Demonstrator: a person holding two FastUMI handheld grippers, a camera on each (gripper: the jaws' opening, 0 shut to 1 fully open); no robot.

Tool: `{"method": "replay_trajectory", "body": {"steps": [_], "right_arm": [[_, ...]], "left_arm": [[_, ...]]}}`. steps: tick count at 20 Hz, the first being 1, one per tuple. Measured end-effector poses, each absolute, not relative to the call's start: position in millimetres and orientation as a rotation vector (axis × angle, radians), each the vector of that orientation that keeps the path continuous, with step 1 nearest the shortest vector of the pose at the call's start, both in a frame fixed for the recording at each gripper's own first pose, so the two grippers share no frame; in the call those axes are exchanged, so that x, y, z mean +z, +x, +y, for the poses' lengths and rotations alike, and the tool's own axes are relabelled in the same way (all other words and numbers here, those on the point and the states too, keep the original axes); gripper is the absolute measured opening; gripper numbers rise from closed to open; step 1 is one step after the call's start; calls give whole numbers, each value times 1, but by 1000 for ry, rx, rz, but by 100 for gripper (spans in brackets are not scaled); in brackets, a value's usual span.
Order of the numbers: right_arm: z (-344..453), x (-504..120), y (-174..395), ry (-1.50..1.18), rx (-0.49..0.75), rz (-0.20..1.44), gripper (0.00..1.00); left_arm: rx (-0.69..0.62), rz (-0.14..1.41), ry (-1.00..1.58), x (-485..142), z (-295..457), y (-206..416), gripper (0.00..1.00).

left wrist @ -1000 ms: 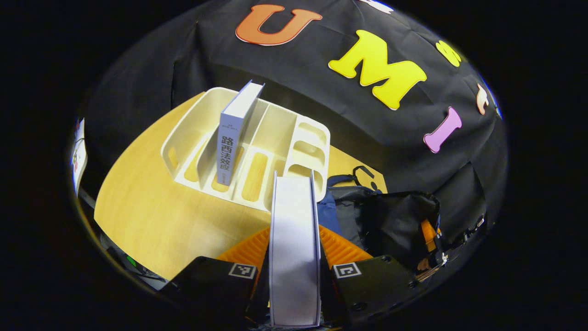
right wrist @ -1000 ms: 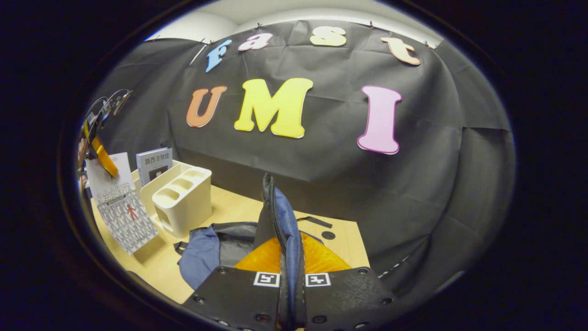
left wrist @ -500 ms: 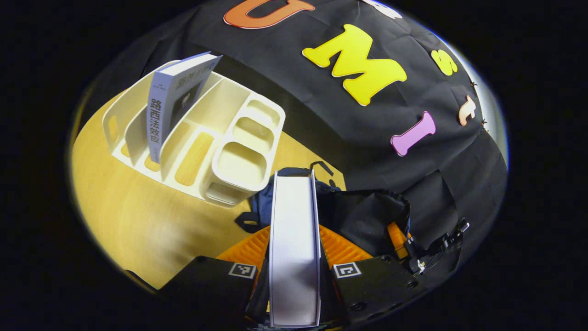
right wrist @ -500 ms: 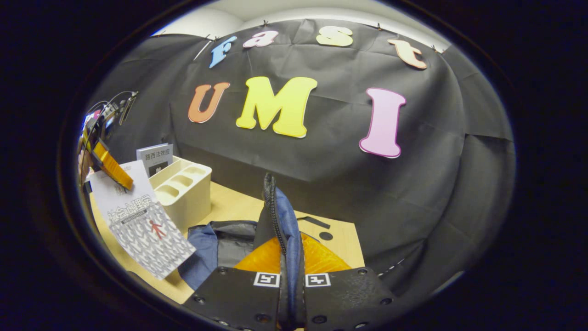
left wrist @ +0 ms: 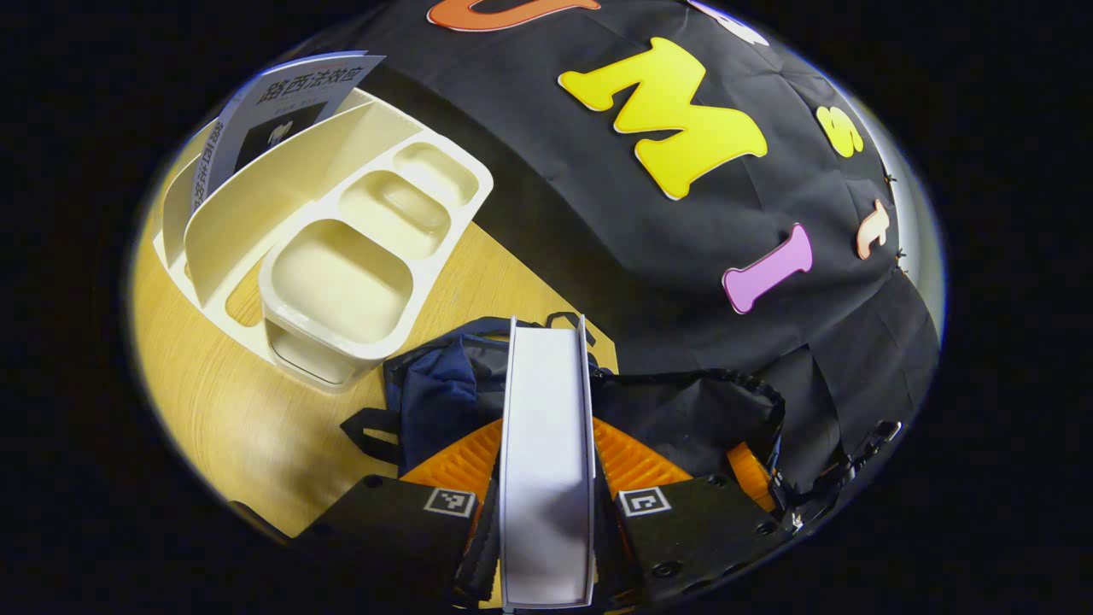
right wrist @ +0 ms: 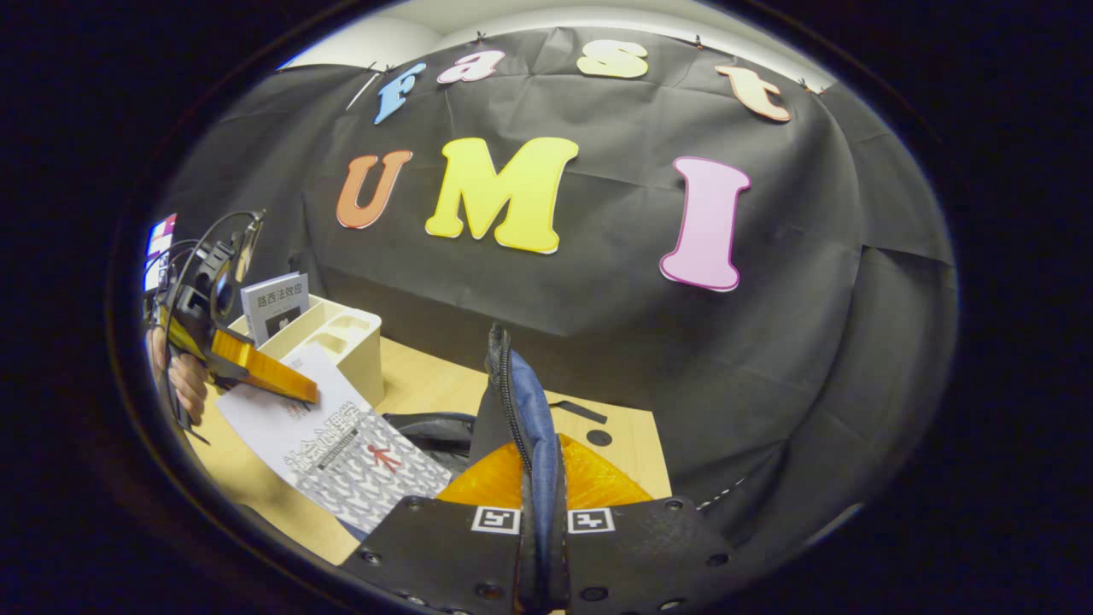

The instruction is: Open the schoolbag, grab two books from the bookshelf and put them into the schoolbag.

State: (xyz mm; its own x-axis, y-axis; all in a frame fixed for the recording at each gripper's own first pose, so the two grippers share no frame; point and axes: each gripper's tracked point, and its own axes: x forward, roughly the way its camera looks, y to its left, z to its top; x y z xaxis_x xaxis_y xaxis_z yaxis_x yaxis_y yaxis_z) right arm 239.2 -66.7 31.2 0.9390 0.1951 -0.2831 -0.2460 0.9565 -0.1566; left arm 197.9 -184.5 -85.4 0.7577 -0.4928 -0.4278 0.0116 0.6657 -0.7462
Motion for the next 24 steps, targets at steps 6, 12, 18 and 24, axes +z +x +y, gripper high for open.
{"method": "replay_trajectory", "body": {"steps": [6, 12, 18, 24], "right_arm": [[-61, 32, 240, -190, 238, 270, 6], [-60, 34, 237, -148, 235, 257, 6], [-56, 41, 232, -89, 228, 227, 6], [-53, 49, 229, 3, 201, 201, 5]], "left_arm": [[-337, 651, -960, -99, -220, 220, 47], [-286, 636, -847, -139, -239, 237, 47], [-293, 509, -760, -142, -282, 233, 47], [-243, 479, -841, -160, -318, 238, 47]]}}
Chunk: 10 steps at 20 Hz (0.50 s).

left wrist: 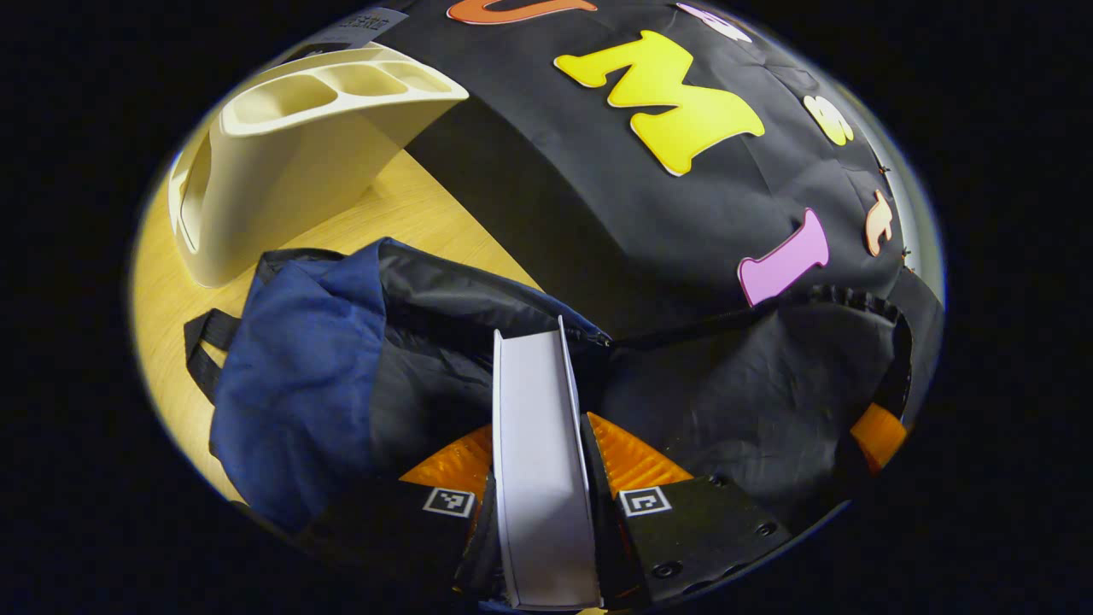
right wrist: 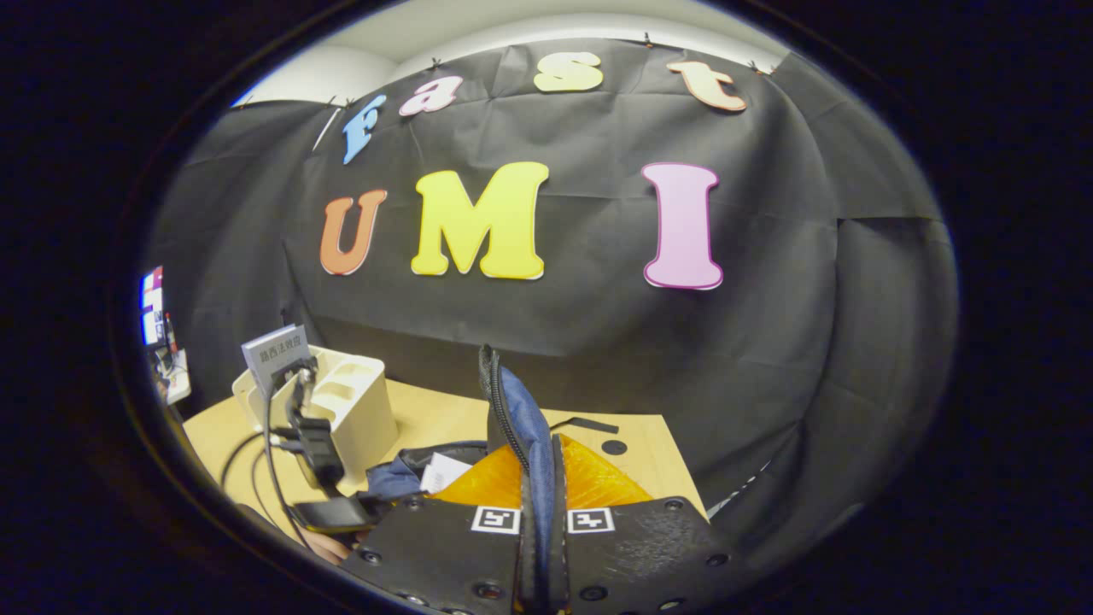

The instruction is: Open the schoolbag, grab two books from the bookshelf and put them into the schoolbag.

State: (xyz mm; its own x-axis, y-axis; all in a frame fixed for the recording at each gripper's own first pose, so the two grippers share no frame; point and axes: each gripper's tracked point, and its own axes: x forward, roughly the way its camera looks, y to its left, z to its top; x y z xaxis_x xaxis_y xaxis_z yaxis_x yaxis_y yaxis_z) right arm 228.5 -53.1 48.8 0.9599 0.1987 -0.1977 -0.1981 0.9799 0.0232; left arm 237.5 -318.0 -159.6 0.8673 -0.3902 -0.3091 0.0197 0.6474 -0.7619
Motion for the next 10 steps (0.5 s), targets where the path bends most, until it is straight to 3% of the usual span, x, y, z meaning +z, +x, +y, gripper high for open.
{"method": "replay_trajectory", "body": {"steps": [3, 5, 6, 8, 10], "right_arm": [[-47, 45, 228, 21, 187, 202, 6], [-45, 41, 228, 15, 176, 210, 8], [-46, 38, 228, 15, 174, 212, 9], [-49, 32, 228, 30, 164, 222, 6], [-52, 29, 227, 55, 160, 229, 6]], "left_arm": [[-231, 480, -836, -172, -317, 245, 48], [-140, 553, -747, -195, -304, 243, 54], [-131, 575, -694, -203, -298, 244, 69], [-154, 606, -641, -205, -295, 244, 78], [-184, 639, -614, -200, -292, 240, 80]]}}
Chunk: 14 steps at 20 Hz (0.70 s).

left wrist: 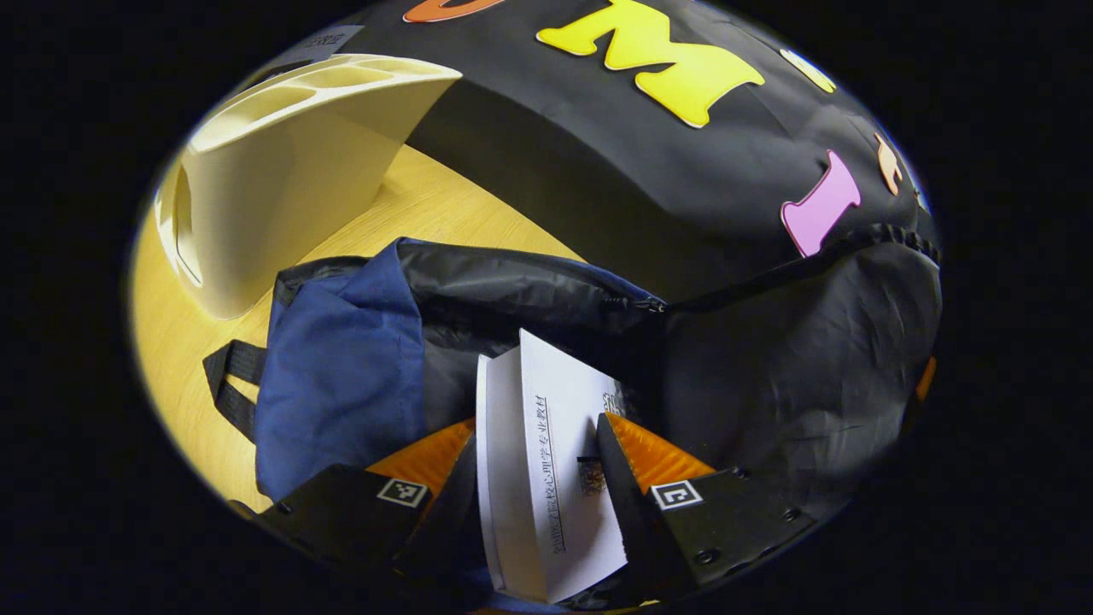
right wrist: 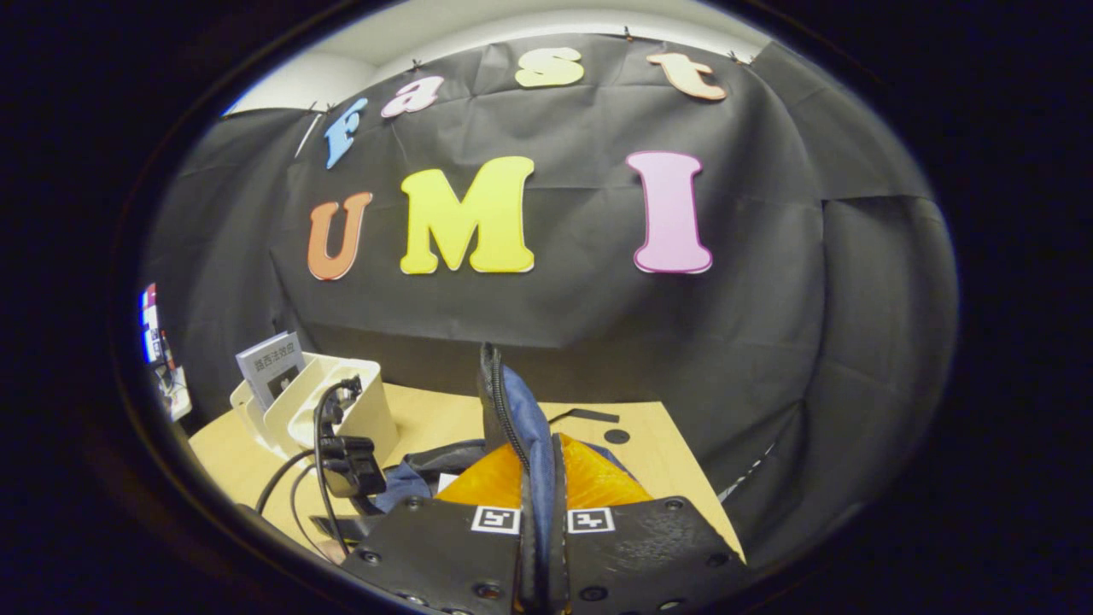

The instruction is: Open the schoolbag, grab two books from the bookshelf and put them into the schoolbag.

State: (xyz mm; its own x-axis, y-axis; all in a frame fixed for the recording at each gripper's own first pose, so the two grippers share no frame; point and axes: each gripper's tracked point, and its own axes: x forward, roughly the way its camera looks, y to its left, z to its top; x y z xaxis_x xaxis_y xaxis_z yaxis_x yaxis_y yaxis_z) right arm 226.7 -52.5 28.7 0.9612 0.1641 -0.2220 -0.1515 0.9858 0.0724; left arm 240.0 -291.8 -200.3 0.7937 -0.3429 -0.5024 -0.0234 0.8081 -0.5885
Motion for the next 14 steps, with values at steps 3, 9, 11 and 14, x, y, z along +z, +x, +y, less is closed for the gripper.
{"method": "replay_trajectory", "body": {"steps": [3, 9, 11, 14], "right_arm": [[-60, 22, 225, 72, 129, 240, 5], [-63, 3, 219, 33, 90, 261, 5], [-63, 0, 217, 20, 81, 262, 6], [-61, -4, 213, 5, 68, 261, 6]], "left_arm": [[-134, 604, -431, -190, -258, 236, 81], [-99, 498, -125, -161, -190, 217, 80], [-80, 451, -46, -145, -166, 210, 80], [-71, 417, 23, -124, -134, 192, 80]]}}
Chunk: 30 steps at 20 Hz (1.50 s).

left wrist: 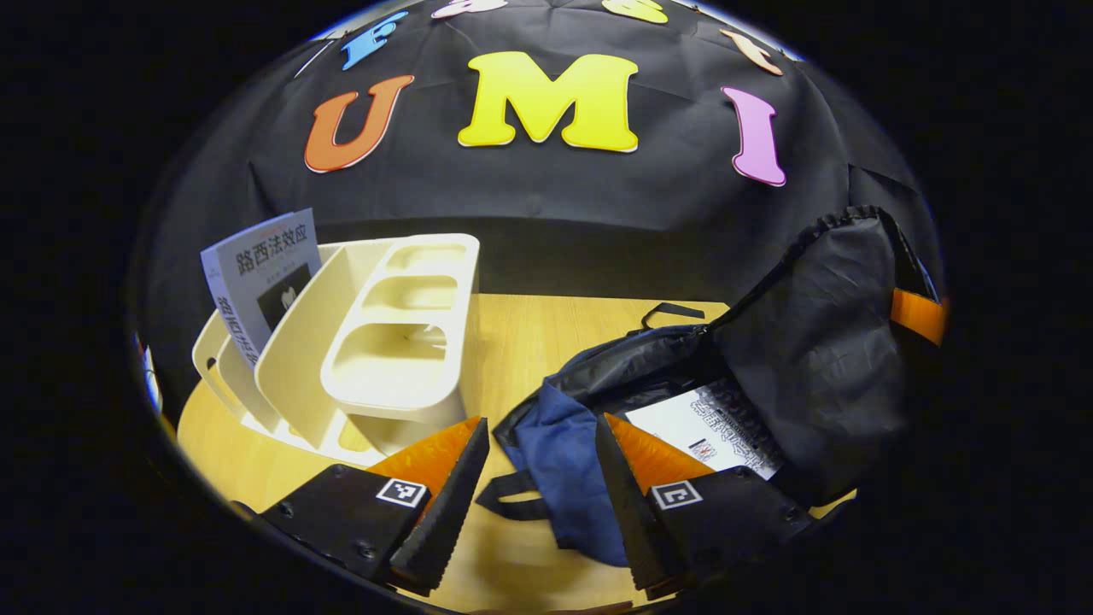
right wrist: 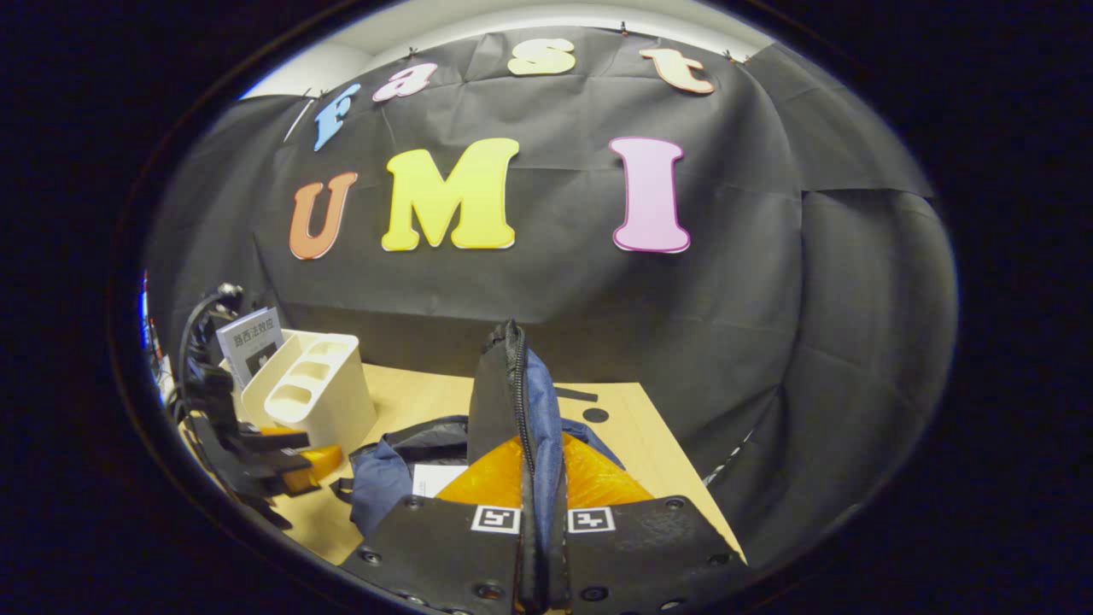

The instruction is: Open the schoolbag, grab two books from the bookshelf and put them into the schoolbag.

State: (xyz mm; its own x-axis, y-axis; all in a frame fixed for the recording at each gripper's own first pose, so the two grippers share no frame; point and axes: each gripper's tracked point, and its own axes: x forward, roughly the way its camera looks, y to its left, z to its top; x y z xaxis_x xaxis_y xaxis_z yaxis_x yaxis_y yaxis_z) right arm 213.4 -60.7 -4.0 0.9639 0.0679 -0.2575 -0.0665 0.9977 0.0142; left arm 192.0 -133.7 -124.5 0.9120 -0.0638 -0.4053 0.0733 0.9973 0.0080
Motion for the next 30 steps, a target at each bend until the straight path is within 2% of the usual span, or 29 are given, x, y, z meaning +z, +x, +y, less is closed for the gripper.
{"method": "replay_trajectory", "body": {"steps": [1, 2, 5, 8, 10, 12, 13, 16, 23, 30], "right_arm": [[-58, -1, 212, 8, 74, 250, 2], [-52, -1, 210, 8, 86, 244, 6], [-49, -3, 209, -7, 79, 238, 6], [-44, -4, 208, -11, 76, 241, 6], [-36, -2, 204, -26, 90, 233, 6], [-32, -3, 202, -41, 97, 232, 9], [-29, -3, 201, -46, 103, 228, 6], [-28, -3, 196, -55, 103, 218, 6], [-20, -8, 189, -69, 132, 212, 6], [-22, -17, 184, -59, 137, 228, 6]], "left_arm": [[-70, 408, 34, -117, -123, 188, 80], [-61, 399, 48, -109, -113, 182, 80], [-50, 358, 115, -87, -85, 173, 80], [-18, 303, 147, -61, -58, 170, 86], [-4, 286, 159, -49, -40, 169, 95], [25, 275, 172, -35, -19, 169, 98], [35, 251, 161, -23, -10, 172, 98], [18, 211, 145, 11, 10, 182, 98], [146, 303, 85, 43, 90, 226, 98], [184, 450, 45, 39, 143, 274, 97]]}}
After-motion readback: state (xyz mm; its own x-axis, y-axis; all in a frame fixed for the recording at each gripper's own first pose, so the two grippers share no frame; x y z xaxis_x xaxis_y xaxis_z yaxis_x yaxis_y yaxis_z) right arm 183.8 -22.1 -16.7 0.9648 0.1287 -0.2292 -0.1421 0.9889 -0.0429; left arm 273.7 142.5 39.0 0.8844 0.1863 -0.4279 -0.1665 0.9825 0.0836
